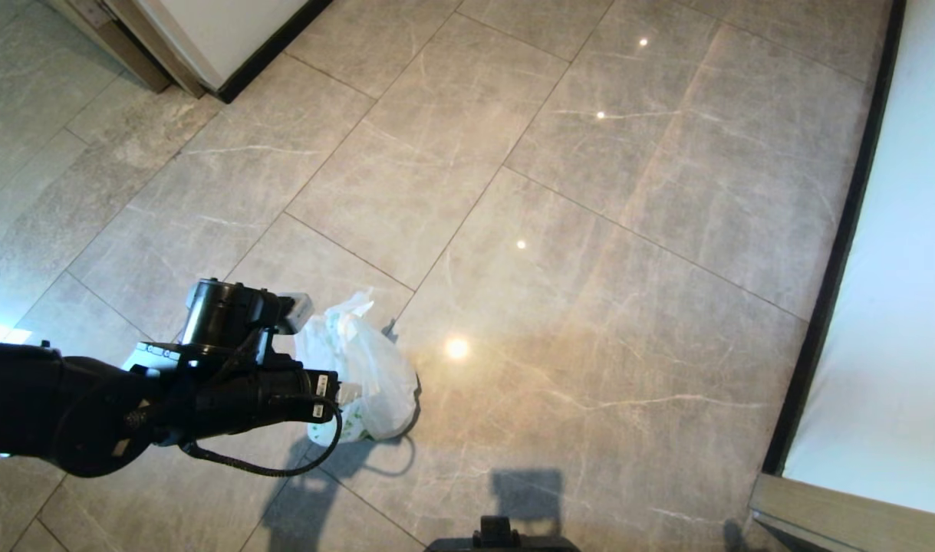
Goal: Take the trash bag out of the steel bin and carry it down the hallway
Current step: Put the trash bag at the door
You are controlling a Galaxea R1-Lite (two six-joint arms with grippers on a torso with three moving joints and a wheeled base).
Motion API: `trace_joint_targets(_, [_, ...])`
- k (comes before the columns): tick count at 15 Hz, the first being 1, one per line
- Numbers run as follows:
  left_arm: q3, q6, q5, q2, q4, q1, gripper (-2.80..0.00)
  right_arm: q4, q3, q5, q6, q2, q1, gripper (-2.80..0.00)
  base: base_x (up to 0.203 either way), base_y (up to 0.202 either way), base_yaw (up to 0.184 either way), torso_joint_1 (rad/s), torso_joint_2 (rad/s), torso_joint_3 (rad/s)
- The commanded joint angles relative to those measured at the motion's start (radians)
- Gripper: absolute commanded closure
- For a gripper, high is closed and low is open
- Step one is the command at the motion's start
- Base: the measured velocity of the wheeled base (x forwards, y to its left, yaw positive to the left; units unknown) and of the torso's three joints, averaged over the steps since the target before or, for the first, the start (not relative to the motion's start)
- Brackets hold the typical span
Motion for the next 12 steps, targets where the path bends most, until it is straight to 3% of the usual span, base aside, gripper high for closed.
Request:
trace_joint_targets(1, [0.02, -0.002, -0.013, -0.042, -0.001, 0.0, -2.8, 0.0, 0.038, 0.0, 0.0, 0.0, 0.0, 0.0, 0.0, 0.0, 0.0, 0.0, 0.0, 0.0])
trace_joint_targets(4, [0.046, -0.006, -0.018, -0.159, 0.02, -0.001, -2.8, 0.0, 0.038, -0.001, 0.0, 0.0, 0.0, 0.0, 0.0, 0.0, 0.0, 0.0, 0.0, 0.0])
trace_joint_targets(9, [0.04, -0.03, -0.022, -0.505, 0.274, 0.03, -2.8, 0.0, 0.037, 0.001, 0.0, 0.0, 0.0, 0.0, 0.0, 0.0, 0.0, 0.0, 0.0, 0.0])
trace_joint_targets(10, [0.033, -0.031, -0.016, -0.586, 0.345, 0.037, 0.0, 0.0, 0.037, 0.001, 0.0, 0.0, 0.0, 0.0, 0.0, 0.0, 0.0, 0.0, 0.0, 0.0])
trace_joint_targets(12, [0.021, -0.032, 0.0, -0.761, 0.508, 0.045, 0.0, 0.0, 0.038, 0.001, 0.0, 0.0, 0.0, 0.0, 0.0, 0.0, 0.0, 0.0, 0.0, 0.0])
